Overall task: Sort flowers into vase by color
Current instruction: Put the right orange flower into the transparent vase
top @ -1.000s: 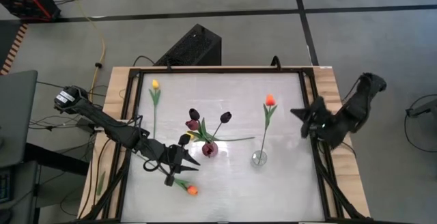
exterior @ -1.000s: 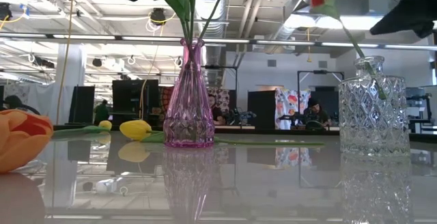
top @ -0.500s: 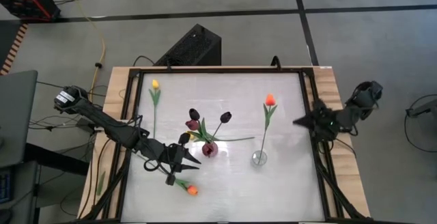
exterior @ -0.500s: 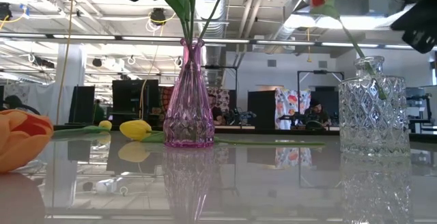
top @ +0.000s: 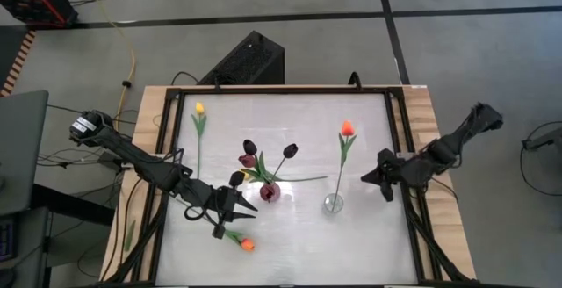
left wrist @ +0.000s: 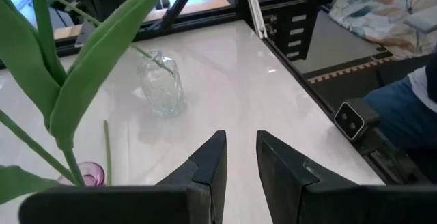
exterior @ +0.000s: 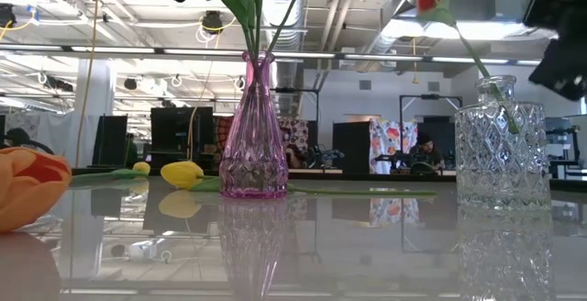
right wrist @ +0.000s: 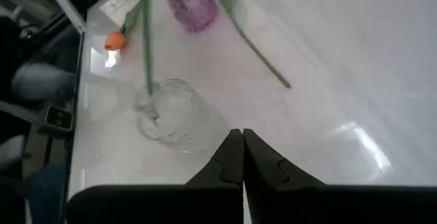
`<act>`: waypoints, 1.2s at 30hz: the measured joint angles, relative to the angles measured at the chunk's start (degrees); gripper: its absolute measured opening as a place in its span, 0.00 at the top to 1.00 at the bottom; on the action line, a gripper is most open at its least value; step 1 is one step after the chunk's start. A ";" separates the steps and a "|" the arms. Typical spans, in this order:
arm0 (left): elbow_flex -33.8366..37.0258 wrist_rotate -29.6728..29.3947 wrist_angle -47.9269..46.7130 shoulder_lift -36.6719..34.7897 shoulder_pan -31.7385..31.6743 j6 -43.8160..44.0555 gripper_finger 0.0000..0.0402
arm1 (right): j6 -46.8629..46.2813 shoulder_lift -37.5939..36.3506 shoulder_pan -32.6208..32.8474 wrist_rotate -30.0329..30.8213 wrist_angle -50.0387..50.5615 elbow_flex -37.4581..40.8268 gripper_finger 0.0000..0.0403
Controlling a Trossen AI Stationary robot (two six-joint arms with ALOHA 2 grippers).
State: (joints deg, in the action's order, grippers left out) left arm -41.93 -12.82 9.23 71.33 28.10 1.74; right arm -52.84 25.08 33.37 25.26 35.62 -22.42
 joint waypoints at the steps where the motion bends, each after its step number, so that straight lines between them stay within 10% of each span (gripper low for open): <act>1: 0.00 0.00 -0.06 0.00 0.00 0.00 0.83 | 0.20 -0.06 -1.16 -0.51 -0.76 1.00 0.94; 13: 0.00 0.02 -0.73 0.02 0.00 0.79 0.83 | 11.54 -2.33 -29.97 -10.01 -7.17 4.96 0.96; 24: 0.00 0.01 -0.72 0.00 0.00 3.69 0.83 | 27.65 6.79 -68.70 -47.60 -33.67 4.99 0.96; 36: 0.00 0.02 -0.72 0.00 0.00 8.07 0.83 | 17.58 22.31 -68.74 -65.98 -64.15 4.96 0.96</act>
State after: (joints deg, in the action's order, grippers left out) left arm -41.93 -12.80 8.51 71.33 28.10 9.80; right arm -35.26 47.39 -35.37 -40.72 -28.53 -17.45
